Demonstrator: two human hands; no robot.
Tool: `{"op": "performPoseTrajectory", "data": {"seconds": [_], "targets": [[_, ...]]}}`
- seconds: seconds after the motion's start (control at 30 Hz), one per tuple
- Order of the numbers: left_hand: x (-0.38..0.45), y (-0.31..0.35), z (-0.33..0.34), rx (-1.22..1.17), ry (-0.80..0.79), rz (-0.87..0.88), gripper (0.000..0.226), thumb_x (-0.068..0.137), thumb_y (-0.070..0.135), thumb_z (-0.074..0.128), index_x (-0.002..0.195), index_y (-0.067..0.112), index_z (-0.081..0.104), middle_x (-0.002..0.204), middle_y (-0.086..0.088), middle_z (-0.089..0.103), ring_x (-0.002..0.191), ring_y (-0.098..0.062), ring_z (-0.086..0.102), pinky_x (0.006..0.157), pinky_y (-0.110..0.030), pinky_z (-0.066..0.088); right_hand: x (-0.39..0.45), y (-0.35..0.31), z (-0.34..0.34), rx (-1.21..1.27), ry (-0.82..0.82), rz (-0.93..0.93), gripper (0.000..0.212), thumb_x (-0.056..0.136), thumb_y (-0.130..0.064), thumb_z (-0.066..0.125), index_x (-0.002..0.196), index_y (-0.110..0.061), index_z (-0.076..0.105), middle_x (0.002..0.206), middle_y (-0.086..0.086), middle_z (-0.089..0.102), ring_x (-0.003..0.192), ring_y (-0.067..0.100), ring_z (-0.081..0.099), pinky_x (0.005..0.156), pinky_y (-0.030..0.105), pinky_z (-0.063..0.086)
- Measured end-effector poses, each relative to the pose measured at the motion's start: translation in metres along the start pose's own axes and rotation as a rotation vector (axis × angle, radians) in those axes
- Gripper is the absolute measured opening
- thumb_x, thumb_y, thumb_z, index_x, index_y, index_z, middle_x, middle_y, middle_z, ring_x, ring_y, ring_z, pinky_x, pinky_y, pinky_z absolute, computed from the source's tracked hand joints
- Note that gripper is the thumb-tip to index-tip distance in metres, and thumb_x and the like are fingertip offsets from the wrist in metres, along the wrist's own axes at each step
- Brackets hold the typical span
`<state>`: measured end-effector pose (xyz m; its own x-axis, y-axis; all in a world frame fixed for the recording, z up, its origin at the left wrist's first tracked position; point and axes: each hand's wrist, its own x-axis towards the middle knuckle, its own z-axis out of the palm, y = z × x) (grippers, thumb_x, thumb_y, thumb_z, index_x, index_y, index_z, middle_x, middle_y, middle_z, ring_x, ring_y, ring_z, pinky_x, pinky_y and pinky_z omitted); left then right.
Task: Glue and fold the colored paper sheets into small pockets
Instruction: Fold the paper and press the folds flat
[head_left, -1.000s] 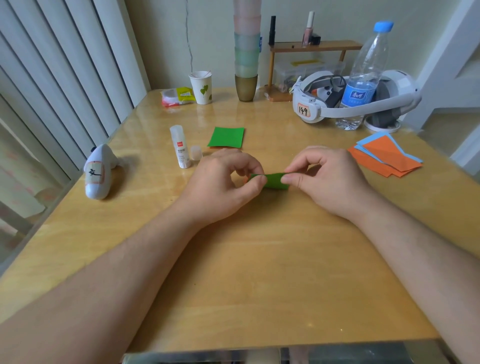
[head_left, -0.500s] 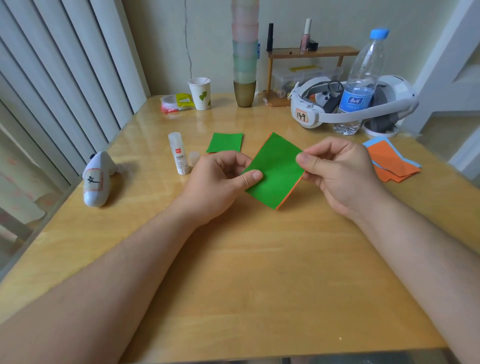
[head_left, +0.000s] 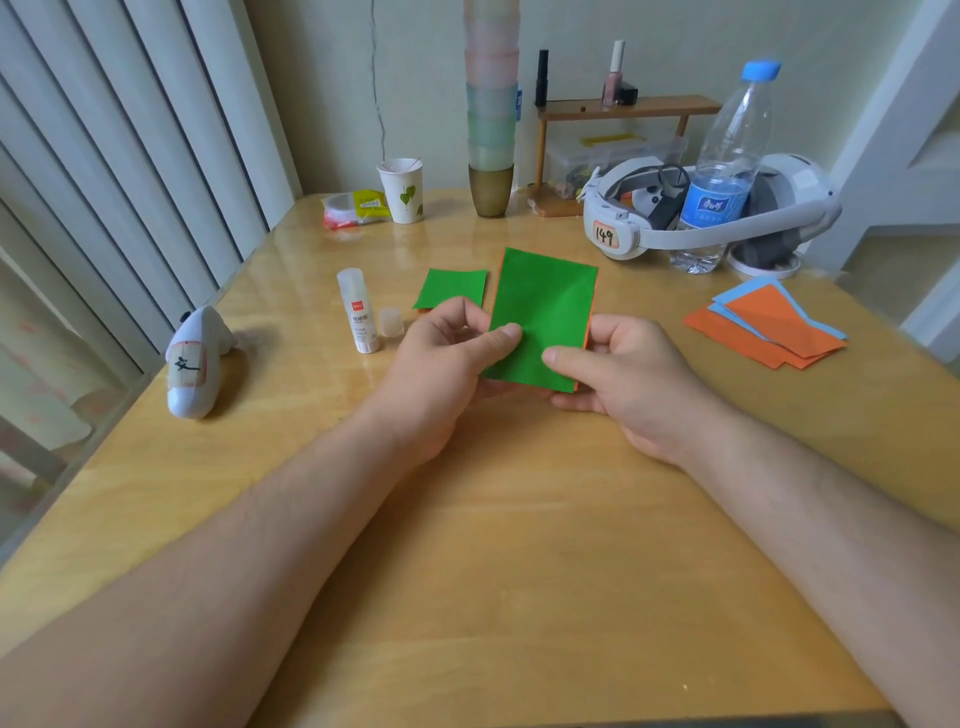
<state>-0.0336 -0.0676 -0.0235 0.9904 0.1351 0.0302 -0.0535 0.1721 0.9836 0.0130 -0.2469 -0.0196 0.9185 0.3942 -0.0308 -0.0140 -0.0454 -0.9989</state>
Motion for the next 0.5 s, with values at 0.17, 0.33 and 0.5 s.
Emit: {"op": "performPoseTrajectory", "data": {"seconds": [0.17, 0.33, 0.5], "targets": [[0.003, 0.001, 0.002, -0.092, -0.034, -0.070, 0.019, 0.107, 0.013, 0.048, 0.107, -0.003, 0.058, 0.109, -0.028, 0.073, 0.101, -0.047, 0.071, 0.098, -0.063, 0.055, 0.002, -0.002, -0.002, 0.017, 0.047, -0.009, 0.015, 0.096, 0.000, 0.065, 0.102, -0.012, 0.073, 0.091, 0.007, 0.081, 0.072, 0.021, 0.075, 0.064, 0.030, 0.059], [0.005, -0.006, 0.001, 0.055, -0.046, -0.006, 0.005, 0.098, 0.003, 0.066, 0.103, 0.003, 0.066, 0.106, -0.027, 0.074, 0.091, -0.036, 0.071, 0.091, -0.051, 0.059, 0.004, -0.001, -0.002, 0.010, 0.059, -0.010, 0.010, 0.099, -0.007, 0.065, 0.100, -0.012, 0.075, 0.082, 0.006, 0.077, 0.064, 0.017, 0.070, 0.061, 0.029, 0.054], [0.008, -0.010, -0.003, 0.128, -0.030, 0.049, 0.016, 0.088, -0.003, 0.076, 0.090, 0.011, 0.070, 0.080, -0.009, 0.074, 0.066, -0.018, 0.068, 0.069, -0.031, 0.058, 0.008, 0.005, -0.006, -0.048, 0.099, -0.063, 0.012, 0.101, -0.016, 0.069, 0.091, -0.010, 0.072, 0.069, 0.005, 0.069, 0.063, 0.014, 0.069, 0.061, 0.029, 0.053]]}}
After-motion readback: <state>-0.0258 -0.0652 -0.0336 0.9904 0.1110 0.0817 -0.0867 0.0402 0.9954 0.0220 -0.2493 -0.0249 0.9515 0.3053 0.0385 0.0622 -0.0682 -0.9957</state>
